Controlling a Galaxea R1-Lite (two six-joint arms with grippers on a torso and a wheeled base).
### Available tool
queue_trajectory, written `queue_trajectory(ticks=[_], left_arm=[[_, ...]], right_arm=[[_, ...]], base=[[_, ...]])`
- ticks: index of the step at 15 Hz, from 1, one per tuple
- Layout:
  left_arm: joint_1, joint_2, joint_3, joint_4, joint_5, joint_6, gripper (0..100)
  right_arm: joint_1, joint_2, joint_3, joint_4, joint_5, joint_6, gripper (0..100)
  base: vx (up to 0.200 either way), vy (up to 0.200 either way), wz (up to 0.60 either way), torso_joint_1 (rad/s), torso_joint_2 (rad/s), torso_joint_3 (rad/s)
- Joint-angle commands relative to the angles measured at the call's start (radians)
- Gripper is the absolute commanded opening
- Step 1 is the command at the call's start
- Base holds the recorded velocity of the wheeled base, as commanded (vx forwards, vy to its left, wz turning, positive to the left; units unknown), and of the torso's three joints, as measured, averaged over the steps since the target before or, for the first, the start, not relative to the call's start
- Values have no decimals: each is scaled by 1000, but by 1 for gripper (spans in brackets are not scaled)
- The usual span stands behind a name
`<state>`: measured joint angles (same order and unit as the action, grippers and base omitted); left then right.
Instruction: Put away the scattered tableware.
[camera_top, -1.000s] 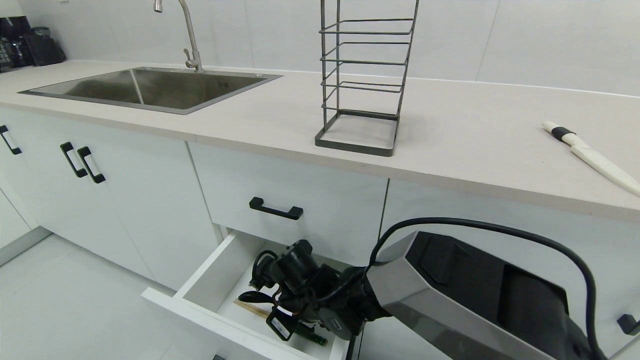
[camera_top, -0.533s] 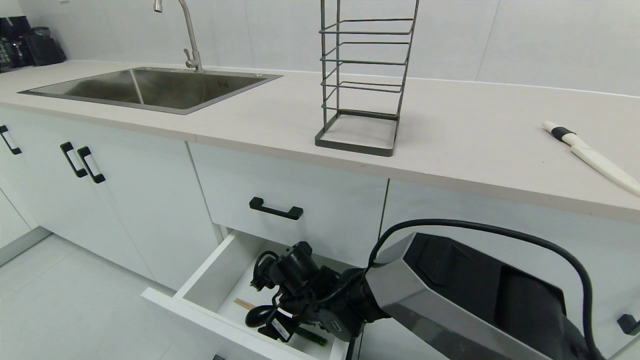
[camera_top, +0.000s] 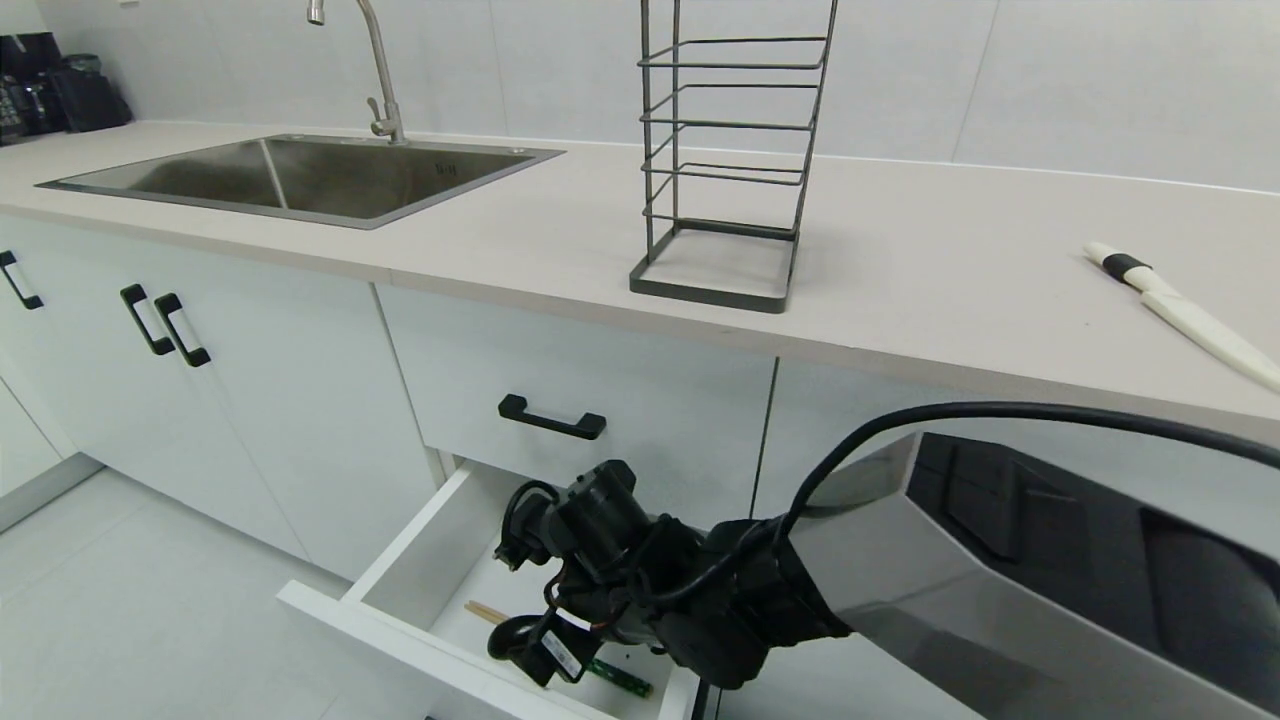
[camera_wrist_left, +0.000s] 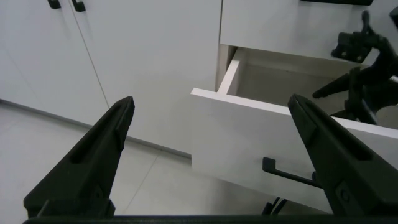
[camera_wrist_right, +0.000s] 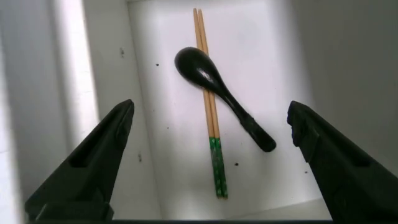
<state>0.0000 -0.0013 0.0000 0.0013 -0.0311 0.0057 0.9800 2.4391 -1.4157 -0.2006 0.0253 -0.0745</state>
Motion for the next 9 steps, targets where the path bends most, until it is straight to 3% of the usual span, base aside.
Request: queue_trajectory(ticks=[1, 6, 9], left_arm=[[0, 1, 0, -1, 0, 0, 100], [0, 1, 0, 0, 0, 0, 100], [0, 1, 0, -1, 0, 0, 100]], right_arm=[[12, -106, 47, -2, -16, -4, 100], [54, -281, 189, -20, -33, 2, 100], [65, -370, 302, -189, -44, -1, 100]], base=[[0, 0, 0, 0, 0, 0], [0, 0, 0, 0, 0, 0], [0, 0, 0, 0, 0, 0]])
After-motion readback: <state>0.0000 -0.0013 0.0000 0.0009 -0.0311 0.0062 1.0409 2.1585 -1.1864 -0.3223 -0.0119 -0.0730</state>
